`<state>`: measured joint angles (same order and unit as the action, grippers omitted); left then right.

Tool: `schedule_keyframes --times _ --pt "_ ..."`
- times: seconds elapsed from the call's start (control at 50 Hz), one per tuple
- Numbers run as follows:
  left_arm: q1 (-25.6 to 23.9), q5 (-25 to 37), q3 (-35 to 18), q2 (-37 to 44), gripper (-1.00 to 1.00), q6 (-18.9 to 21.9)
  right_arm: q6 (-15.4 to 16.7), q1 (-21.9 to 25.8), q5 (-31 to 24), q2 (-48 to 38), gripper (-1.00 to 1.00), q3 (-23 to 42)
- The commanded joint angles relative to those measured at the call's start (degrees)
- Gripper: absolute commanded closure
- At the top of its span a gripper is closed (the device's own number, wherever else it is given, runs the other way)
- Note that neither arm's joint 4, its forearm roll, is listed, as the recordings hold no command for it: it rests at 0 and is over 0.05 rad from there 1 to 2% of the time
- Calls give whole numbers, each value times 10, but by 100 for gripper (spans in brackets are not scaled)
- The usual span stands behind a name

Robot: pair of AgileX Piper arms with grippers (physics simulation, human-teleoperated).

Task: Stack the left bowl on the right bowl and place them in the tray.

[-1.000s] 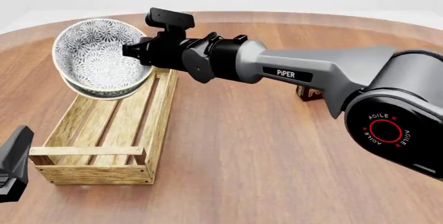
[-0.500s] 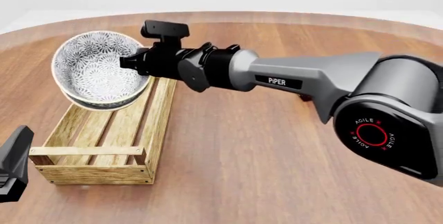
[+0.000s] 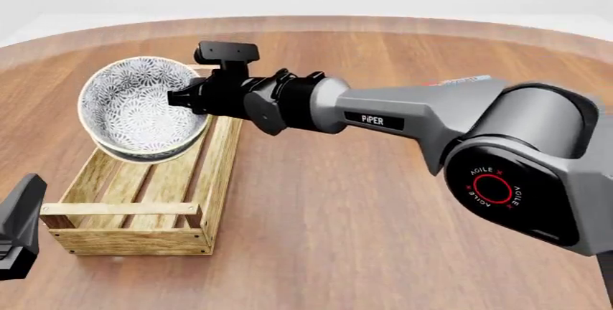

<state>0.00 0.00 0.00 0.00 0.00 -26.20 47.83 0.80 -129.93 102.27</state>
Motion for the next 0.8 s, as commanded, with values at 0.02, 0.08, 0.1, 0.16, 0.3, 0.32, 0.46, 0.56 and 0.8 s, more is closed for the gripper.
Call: schedule_keyframes --times 0.02,0.08,0.1,0.16,0.3,0.32,0.46,0.56,0.8 --pt "0 0 0 0 -100 0 -2 3 2 -3 100 11" --pt "0 0 0 0 -100 0 -1 5 2 -6 100 12" --pt "0 0 0 0 -100 0 -1 5 2 -7 100 12" --pt "0 0 0 0 -100 0 1 7 2 -9 100 14" --pt "0 0 0 0 -100 0 5 6 1 -18 100 17" --pt "0 0 0 0 -100 0 6 6 1 -19 100 18" --pt "0 0 0 0 -100 0 9 8 -2 -25 100 22" --pt "0 0 0 0 -100 0 9 8 -2 -27 100 22" --pt "0 0 0 0 -100 0 11 11 -6 -43 100 31"
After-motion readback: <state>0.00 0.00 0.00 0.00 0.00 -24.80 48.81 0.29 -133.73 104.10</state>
